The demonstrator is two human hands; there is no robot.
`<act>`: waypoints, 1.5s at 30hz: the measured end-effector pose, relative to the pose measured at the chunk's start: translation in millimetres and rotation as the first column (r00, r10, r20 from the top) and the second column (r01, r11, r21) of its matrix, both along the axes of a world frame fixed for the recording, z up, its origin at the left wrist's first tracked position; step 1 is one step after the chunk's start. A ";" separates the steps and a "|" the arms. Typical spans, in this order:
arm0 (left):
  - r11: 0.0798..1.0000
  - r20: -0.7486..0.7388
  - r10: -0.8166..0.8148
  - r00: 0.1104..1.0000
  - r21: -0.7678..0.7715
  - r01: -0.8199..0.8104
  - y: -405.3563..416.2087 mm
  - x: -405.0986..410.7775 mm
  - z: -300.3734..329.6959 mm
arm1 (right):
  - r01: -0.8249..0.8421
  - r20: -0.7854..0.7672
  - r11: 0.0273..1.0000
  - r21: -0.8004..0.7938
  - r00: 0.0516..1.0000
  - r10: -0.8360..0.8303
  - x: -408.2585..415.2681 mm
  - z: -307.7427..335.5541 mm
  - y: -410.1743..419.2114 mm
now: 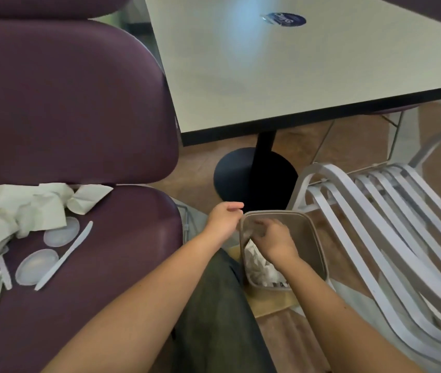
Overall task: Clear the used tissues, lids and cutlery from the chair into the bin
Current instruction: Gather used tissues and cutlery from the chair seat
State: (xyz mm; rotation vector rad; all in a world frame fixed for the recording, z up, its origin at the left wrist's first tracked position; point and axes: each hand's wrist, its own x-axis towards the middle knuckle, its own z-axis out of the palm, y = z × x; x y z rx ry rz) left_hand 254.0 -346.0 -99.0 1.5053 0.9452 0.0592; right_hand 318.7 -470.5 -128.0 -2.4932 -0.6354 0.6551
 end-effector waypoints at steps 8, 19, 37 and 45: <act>0.985 0.045 0.082 0.996 0.151 -0.088 75.1 -58.2 33.0 | -0.213 0.070 0.964 0.157 0.976 0.204 -34.4 54.0 96.9; 0.795 -0.037 0.328 0.944 0.550 -0.255 190.8 -218.7 84.3 | -0.568 0.146 0.806 0.168 0.823 0.549 -150.0 106.3 250.7; 0.629 -0.325 0.541 0.776 0.768 -0.118 348.2 -427.1 67.0 | -0.802 0.362 0.598 -0.008 0.555 0.749 -315.0 95.6 426.8; 0.654 -0.353 0.566 0.745 0.743 -0.144 415.3 -440.0 34.9 | -0.821 0.493 0.558 -0.119 0.439 0.751 -324.8 67.2 503.2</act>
